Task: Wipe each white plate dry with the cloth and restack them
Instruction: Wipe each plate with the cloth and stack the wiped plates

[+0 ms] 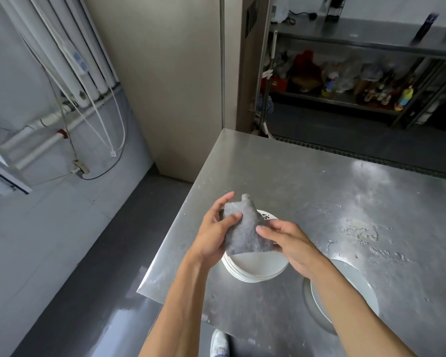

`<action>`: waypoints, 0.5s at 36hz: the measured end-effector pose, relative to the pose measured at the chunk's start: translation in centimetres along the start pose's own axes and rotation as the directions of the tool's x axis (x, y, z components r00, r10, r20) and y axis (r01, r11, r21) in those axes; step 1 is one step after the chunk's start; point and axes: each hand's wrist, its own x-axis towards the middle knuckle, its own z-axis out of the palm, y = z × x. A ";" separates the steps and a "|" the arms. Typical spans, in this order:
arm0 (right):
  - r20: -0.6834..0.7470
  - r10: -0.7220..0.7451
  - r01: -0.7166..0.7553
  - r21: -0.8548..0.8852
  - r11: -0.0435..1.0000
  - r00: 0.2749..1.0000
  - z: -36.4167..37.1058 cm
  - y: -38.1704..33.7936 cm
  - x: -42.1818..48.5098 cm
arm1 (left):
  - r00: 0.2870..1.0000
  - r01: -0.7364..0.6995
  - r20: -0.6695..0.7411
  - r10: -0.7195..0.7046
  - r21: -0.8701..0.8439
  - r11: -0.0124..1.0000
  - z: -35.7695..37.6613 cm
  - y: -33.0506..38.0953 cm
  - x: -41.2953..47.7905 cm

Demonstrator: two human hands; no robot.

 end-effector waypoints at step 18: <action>-0.126 -0.087 0.026 -0.419 0.908 0.988 0.8 -2.1 0.6 | 0.966 -0.197 0.035 0.256 0.741 0.642 -1.3 2.9 1.1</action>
